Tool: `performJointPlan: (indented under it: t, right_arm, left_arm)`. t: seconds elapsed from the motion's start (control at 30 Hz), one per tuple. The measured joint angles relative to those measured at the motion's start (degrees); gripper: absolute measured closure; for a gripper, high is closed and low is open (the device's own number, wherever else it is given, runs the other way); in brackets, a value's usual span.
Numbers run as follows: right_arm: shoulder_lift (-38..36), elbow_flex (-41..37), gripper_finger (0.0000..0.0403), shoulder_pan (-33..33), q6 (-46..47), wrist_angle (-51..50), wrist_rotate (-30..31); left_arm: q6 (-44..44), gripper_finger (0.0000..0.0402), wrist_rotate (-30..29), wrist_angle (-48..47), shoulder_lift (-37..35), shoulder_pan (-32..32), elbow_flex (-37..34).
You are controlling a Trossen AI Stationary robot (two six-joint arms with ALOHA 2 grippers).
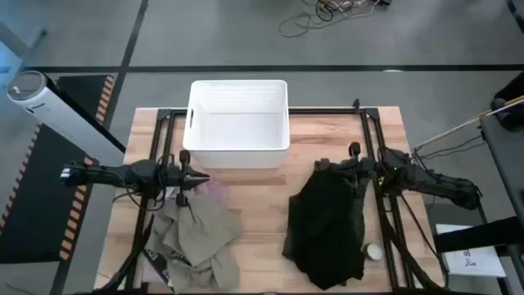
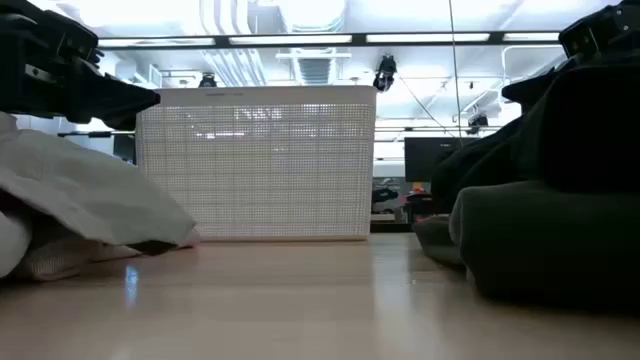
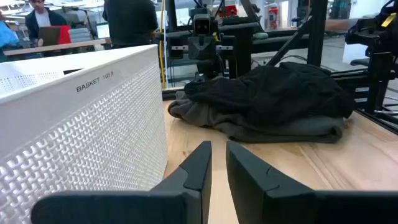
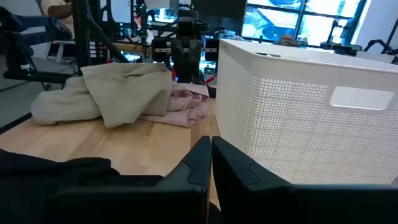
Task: Sort clothes
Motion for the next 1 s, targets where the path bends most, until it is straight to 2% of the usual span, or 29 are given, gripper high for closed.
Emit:
performJointPlan:
  t: [0.9,1.0]
  right_arm:
    - [-0.01,0.0,0.0403,-0.01,-0.13,0.08,0.0]
    - [0.01,-0.34,0.0403,0.02,2.79,2.6,-0.13]
  left_arm:
    - [0.0,0.0365,0.0,0.0,0.0,-0.01,0.0]
    - [0.0,0.0365,0.0,0.01,-0.01,-0.01,0.0]
